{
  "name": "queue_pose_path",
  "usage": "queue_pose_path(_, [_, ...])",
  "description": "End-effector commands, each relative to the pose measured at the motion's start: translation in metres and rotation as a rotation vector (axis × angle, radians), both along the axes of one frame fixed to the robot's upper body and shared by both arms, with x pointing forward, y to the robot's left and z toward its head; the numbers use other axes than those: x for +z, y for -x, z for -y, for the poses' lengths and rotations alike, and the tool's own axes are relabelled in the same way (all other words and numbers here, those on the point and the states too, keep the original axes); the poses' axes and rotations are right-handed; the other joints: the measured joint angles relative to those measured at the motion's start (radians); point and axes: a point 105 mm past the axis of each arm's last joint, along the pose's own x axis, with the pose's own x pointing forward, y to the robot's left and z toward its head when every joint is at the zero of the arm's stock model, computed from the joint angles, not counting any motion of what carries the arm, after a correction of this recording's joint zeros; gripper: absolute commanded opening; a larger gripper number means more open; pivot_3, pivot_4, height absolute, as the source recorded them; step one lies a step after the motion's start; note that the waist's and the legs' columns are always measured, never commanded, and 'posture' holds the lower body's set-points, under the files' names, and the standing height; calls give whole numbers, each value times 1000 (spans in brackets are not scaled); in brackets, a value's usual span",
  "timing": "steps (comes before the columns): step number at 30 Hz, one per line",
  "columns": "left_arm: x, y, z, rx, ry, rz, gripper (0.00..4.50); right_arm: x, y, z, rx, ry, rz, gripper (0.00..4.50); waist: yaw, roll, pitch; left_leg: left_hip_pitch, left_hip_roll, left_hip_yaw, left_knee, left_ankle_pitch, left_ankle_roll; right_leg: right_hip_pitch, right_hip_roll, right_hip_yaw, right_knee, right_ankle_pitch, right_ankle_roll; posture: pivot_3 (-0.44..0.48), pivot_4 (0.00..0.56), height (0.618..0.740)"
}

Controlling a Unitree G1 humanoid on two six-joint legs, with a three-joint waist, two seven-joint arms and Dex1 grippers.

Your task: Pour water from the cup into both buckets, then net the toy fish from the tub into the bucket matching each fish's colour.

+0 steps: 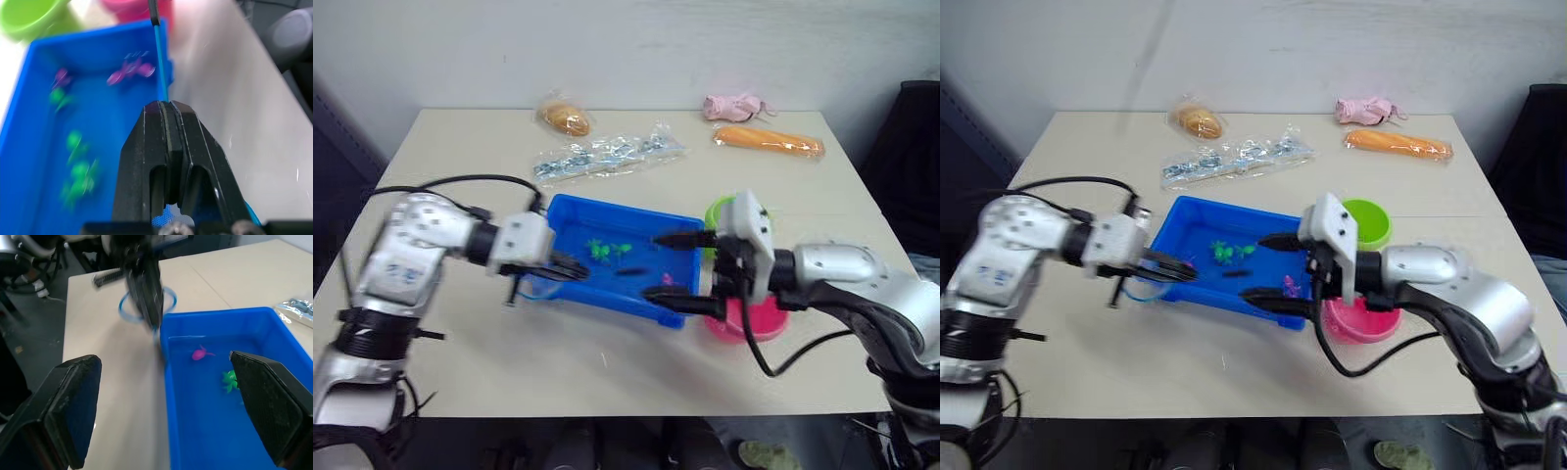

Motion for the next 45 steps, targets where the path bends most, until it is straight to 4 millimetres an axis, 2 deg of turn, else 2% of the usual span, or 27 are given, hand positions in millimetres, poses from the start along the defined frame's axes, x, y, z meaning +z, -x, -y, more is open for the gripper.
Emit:
queue_pose_path(1, [7, -1, 12, -18, 0, 32, 22, 0, -2, -2, -17, 36, -9, 4500, -3, 0, 0, -1, 0, 0, 0, 0, 0, 0, 0, 0, -1, 0, 0, 0, 150, 740])
queue_pose_path(6, [12, -4, 22, -28, 20, 32, 22, -12, -2, -3, -21, 94, -64, 4500, -7, 0, 0, -1, 1, 0, 0, 0, 0, -1, 1, 0, -1, 0, 0, 0, 150, 740])
queue_pose_path(11, [8, -10, 16, -19, 24, 38, 22, -21, 5, -1, -9, 114, -125, 4500, -7, 0, 0, -1, 1, 0, 0, 0, 0, -1, 1, 0, -1, 0, 0, 0, 150, 740])
queue_pose_path(18, [2, -16, 8, -24, 6, 46, 22, -25, 7, -4, 3, 81, -145, 4500, -7, 0, 0, -1, 1, 0, 1, 0, 0, -1, 1, -1, -1, 0, 0, 0, 150, 740])
queue_pose_path(25, [-1, -15, 9, -39, -2, 29, 22, -27, 5, -3, -6, 81, -154, 4500, -7, 0, 0, -1, 1, 0, 1, 0, 0, -1, 1, -1, -1, 0, 0, 0, 150, 740])
queue_pose_path(30, [-6, -9, 21, -53, 6, 25, 22, -30, 5, -5, -4, 85, -168, 4500, -7, 0, 0, -1, 1, 0, 1, 0, 0, 0, 1, -1, -1, 0, 0, 0, 150, 740])
queue_pose_path(36, [-5, -6, 24, -54, 7, 17, 22, -31, 4, -7, 5, 84, -171, 4500, -8, 0, 0, -1, 1, 0, 1, 0, 0, 0, 1, -1, -1, 0, 0, 0, 150, 740])
queue_pose_path(39, [-5, -5, 25, -50, 9, 13, 0, -31, 4, -8, 11, 91, -172, 3678, -8, 0, 0, -1, 1, 0, 1, 0, 0, 0, 1, -1, -1, 0, 0, 0, 150, 740])
queue_pose_path(45, [-4, -4, 26, -47, 10, 8, 0, -32, 3, -9, 15, 95, -173, 749, -8, 0, 0, -1, 1, 0, 1, 0, 0, 0, 1, 0, -1, 0, 0, 0, 150, 740])
